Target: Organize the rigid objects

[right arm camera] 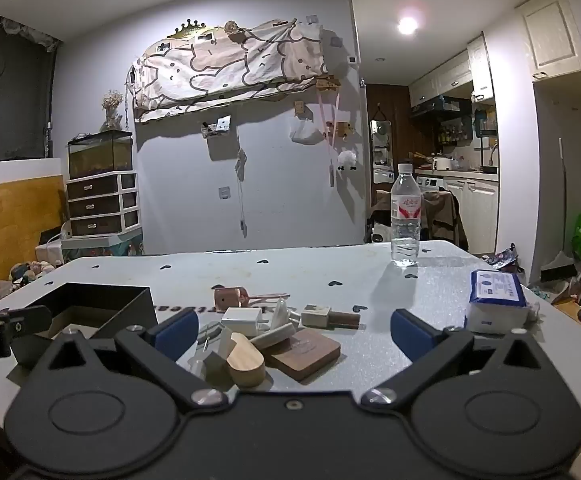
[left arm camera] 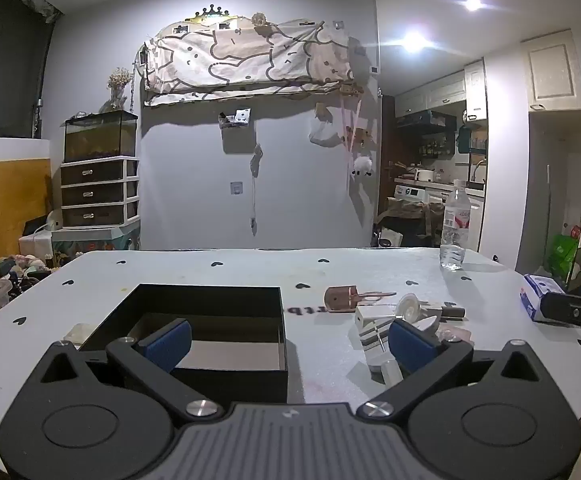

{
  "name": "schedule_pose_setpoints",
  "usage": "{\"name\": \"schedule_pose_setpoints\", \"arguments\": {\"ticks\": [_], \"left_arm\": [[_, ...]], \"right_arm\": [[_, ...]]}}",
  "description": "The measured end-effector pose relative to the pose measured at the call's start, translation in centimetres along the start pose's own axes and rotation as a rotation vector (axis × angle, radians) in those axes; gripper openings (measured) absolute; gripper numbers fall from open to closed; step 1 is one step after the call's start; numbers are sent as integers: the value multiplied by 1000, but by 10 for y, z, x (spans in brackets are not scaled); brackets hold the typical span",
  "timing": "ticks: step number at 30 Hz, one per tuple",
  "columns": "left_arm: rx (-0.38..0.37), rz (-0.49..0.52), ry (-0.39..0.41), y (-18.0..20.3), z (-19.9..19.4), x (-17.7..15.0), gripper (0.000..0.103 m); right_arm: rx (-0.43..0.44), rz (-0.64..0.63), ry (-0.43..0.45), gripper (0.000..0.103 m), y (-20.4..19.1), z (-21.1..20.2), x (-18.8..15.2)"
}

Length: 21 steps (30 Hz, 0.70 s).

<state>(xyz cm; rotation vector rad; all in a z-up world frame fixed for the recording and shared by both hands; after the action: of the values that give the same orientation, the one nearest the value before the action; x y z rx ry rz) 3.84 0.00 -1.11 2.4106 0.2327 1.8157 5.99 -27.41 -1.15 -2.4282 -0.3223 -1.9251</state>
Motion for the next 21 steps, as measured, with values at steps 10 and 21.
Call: {"name": "schedule_pose_setpoints", "arguments": {"ticks": [10, 21], "left_arm": [[-2, -5, 2, 0, 0, 0, 103], [-4, -8, 0, 0, 0, 0, 103]], "right_arm": [[-2, -5, 1, 103, 0, -1, 1], [-1, -5, -2, 103, 0, 0, 1]]}}
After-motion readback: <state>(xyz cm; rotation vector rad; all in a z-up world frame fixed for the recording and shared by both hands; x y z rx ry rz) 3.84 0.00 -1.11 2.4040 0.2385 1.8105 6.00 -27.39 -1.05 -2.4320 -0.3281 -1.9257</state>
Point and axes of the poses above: each gripper's, at about its wrist camera, not at the fingertips, and z roughly the way its jaws point, y to its right, x to its top, the point moved 4 cm from there along z, roughly the way its jaws point, and after that the axes turned 11 degrees about -z, right-handed, at the moved point
